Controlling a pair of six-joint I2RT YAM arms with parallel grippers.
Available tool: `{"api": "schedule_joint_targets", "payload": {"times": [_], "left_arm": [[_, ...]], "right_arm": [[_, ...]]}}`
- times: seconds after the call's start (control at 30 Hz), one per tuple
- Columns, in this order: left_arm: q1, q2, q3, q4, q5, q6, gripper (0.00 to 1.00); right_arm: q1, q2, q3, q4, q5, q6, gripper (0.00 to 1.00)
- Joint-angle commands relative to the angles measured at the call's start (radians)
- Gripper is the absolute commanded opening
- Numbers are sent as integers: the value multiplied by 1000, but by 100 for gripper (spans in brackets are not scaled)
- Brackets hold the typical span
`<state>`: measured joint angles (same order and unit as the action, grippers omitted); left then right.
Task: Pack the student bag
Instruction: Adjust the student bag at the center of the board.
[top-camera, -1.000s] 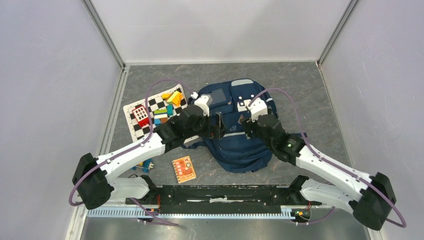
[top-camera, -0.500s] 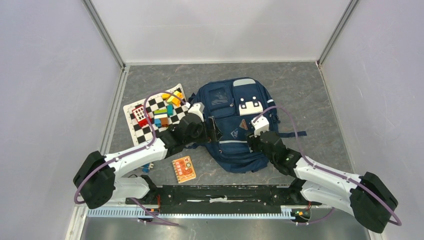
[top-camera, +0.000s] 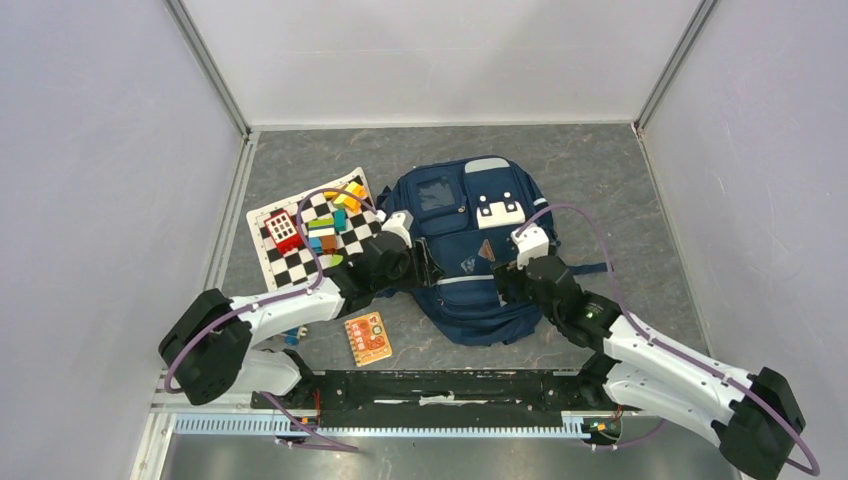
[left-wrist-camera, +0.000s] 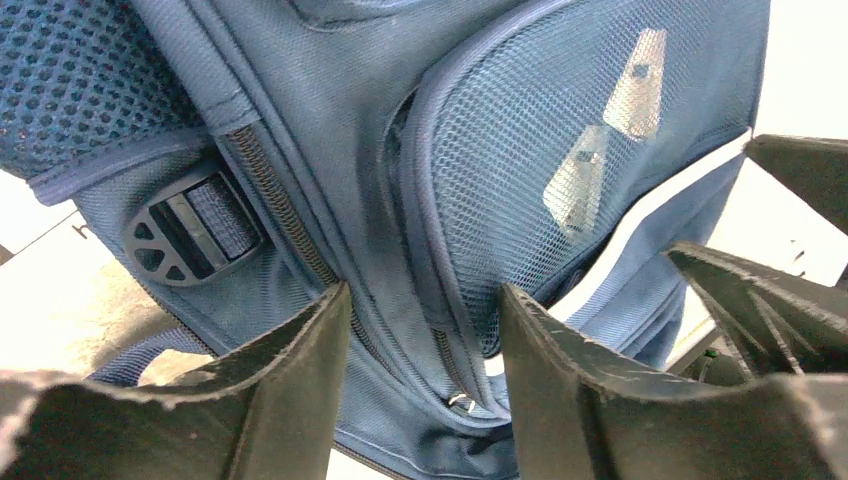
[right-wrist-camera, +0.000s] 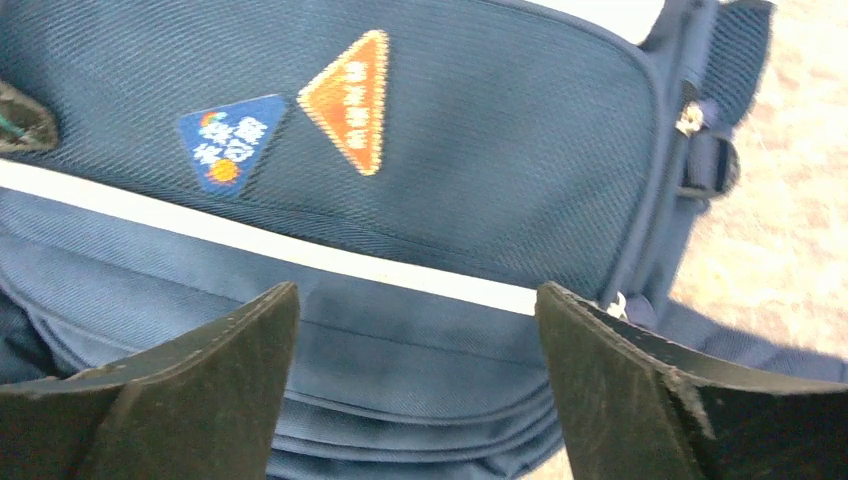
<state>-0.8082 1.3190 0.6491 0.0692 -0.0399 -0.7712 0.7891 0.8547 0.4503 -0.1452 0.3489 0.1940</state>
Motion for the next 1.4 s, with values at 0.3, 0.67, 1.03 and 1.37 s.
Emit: {"api": "schedule_joint_targets", "payload": {"times": [0.3,0.67,1.03,1.37], "left_arm": [[-291,171,71,145,-26,-57,37],[-401,88,188,6,-162,83,77],[-198,71,255,-95,-102,248,91],[-220,285,279,155,137,342,66]], "right_arm": [[-89,-275,-52,-319,362,403,98],[-91,-518,-248,-376,299,626,98],[-91,-473,-363,-75,321,499,73],[-211,-76,-238,350,132,116,15]]}}
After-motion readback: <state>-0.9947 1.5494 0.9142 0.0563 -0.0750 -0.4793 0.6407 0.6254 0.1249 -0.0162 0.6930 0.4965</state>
